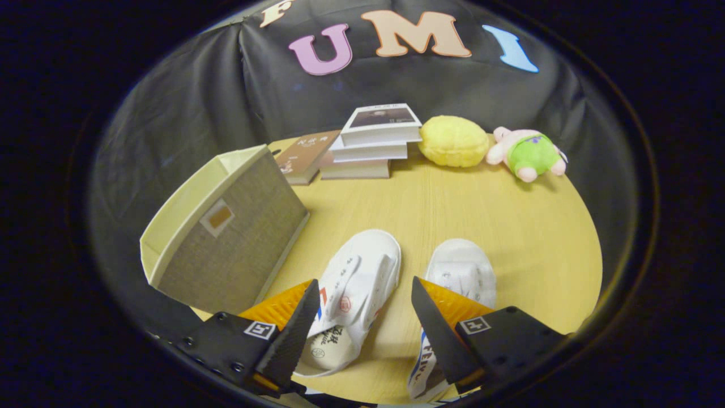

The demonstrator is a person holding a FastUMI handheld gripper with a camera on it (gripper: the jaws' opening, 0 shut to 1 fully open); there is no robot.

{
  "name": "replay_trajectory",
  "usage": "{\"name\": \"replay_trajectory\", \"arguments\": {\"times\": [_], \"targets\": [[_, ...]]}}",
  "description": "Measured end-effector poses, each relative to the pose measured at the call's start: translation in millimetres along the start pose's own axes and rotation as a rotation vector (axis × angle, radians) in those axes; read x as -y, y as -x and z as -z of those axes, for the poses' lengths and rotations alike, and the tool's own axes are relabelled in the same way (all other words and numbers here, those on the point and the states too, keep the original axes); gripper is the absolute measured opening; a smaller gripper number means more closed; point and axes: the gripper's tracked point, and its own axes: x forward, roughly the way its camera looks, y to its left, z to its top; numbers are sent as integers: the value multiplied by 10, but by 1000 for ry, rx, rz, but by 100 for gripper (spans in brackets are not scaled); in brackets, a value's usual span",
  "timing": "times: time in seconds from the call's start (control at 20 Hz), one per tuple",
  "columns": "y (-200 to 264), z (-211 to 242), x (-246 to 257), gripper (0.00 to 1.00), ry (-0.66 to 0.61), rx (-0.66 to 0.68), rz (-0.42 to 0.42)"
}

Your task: Open the storage box then place both shoes into the box .Put the left shoe in first, then the right shoe, with the right side of both shoes facing outward in a uniform manner.

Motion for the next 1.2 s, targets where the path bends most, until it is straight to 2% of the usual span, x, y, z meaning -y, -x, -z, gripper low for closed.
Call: {"name": "replay_trajectory", "arguments": {"times": [0.1, 0.25, 0.5, 0.6, 0.7, 0.8, 0.95, 1.2], "targets": [[-45, 179, 9, 100, 14, -46, -19], [-144, 405, 1, 81, -8, -109, -49], [-219, 490, -128, 50, -94, -153, -105], [-251, 491, 65, 34, -101, -145, -25], [-255, 472, -18, 17, -209, -153, -44], [-238, 461, -15, 4, -248, -145, -29], [-165, 433, -46, 3, -264, -154, -2], [60, 175, -218, 4, -346, -120, -9]]}}
